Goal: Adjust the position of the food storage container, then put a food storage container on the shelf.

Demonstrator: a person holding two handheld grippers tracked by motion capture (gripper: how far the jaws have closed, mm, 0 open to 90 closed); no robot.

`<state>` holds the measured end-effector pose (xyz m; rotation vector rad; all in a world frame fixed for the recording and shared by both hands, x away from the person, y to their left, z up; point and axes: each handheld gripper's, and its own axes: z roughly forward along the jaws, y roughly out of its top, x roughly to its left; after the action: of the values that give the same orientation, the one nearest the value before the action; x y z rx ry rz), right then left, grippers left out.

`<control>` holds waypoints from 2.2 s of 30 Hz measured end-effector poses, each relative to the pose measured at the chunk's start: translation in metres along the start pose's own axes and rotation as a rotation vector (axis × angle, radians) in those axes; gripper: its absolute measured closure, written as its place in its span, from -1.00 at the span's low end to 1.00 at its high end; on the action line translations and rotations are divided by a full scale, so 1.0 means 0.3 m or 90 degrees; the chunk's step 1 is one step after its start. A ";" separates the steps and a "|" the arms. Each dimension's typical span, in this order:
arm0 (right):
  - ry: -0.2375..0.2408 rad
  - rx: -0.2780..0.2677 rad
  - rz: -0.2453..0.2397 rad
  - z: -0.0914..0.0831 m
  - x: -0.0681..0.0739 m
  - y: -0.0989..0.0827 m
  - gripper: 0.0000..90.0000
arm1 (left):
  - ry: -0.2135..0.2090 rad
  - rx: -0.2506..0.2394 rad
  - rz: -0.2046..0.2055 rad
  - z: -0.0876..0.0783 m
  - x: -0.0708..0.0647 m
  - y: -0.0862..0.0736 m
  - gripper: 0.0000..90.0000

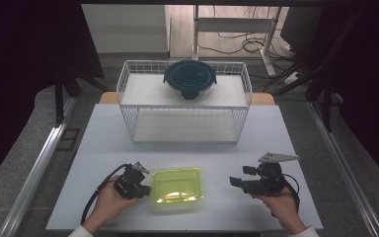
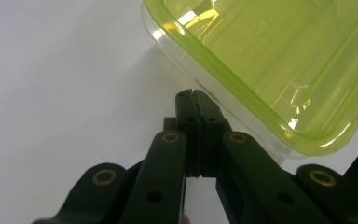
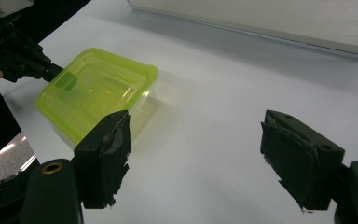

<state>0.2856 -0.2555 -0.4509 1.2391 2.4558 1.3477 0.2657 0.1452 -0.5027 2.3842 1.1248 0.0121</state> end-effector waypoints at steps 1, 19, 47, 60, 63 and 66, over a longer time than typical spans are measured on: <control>-0.001 0.001 0.000 0.001 -0.001 -0.001 -0.47 | -0.003 0.001 0.004 0.004 -0.004 0.007 1.00; -0.001 0.002 -0.014 0.018 0.025 -0.013 -0.47 | -0.001 -0.047 -0.003 -0.046 0.013 -0.002 1.00; 0.005 0.022 -0.008 0.080 0.043 -0.025 -0.60 | -0.039 -0.209 -0.159 -0.110 0.050 -0.057 -0.43; 0.045 0.035 0.014 0.108 0.053 -0.039 -0.41 | -0.088 -0.231 -0.187 -0.087 0.047 -0.031 -0.41; 0.054 0.047 0.024 0.129 0.054 -0.040 -0.37 | -0.098 -0.225 -0.189 -0.074 0.048 -0.027 -0.40; 0.067 0.056 0.039 0.154 0.058 -0.042 -0.34 | -0.130 -0.215 -0.204 -0.055 0.050 -0.028 -0.38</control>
<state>0.2855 -0.2162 -0.4834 1.3048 2.5955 1.3672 0.2659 0.1678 -0.4949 1.8468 1.2786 -0.1365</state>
